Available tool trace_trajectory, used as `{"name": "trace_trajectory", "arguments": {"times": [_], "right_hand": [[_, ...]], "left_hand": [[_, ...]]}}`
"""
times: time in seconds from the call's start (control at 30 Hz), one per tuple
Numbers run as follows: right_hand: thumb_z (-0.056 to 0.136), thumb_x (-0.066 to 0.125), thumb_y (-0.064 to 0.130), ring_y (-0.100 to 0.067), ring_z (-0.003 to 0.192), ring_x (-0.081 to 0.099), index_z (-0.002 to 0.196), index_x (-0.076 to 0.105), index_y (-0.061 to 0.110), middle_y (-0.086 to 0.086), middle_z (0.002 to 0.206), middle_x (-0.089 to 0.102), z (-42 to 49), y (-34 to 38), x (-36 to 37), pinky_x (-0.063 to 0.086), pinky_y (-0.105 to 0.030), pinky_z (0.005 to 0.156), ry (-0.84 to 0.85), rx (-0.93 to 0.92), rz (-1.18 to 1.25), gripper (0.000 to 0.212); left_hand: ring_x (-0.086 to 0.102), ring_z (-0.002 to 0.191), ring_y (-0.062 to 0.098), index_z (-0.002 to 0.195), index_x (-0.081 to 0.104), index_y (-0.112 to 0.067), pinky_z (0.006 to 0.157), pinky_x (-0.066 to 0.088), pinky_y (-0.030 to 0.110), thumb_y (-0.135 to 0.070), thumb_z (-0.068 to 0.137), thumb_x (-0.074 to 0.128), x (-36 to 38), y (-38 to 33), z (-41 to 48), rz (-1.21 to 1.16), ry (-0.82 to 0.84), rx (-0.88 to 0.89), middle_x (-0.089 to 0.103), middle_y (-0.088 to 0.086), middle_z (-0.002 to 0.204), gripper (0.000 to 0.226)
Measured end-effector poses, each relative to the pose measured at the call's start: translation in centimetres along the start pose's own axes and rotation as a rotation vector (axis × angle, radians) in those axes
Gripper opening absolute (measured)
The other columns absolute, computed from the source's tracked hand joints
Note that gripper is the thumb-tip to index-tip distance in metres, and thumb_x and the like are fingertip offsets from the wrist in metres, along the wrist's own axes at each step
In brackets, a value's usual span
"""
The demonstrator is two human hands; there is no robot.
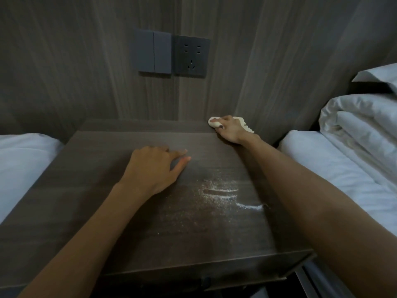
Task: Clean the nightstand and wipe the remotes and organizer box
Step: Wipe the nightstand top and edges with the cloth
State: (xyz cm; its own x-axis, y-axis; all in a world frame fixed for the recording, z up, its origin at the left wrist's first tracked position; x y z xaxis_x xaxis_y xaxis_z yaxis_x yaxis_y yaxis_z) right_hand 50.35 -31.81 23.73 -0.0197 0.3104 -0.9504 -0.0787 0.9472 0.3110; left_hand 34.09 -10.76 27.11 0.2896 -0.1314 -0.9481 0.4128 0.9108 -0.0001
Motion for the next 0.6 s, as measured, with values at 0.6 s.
{"name": "trace_trajectory", "arguments": {"times": [0.6], "right_hand": [[0.101, 0.038, 0.024, -0.01, 0.147, 0.015, 0.136, 0.054, 0.03, 0.008, 0.155, 0.031, -16.7, 4.0, 0.3, 0.008, -0.018, 0.112, 0.233, -0.106, 0.305, 0.039]], "left_hand": [[0.03, 0.143, 0.024, 0.15, 0.013, -0.046, 0.115, -0.005, 0.063, -0.059, 0.098, 0.013, 1.0, 0.0, -4.3, -0.201, 0.301, -0.227, 0.037, 0.002, 0.153, 0.054]]}}
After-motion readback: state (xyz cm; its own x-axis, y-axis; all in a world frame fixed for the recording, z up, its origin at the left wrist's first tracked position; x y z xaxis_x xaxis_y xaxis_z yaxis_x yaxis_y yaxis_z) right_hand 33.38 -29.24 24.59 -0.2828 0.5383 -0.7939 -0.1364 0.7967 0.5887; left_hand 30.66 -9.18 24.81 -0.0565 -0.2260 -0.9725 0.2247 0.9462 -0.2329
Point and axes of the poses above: each hand's wrist, its own z-axis towards the middle knuckle, its own x-axis out of the palm, y = z × x, the point moved 9 cm from there along z, towards the middle knuckle
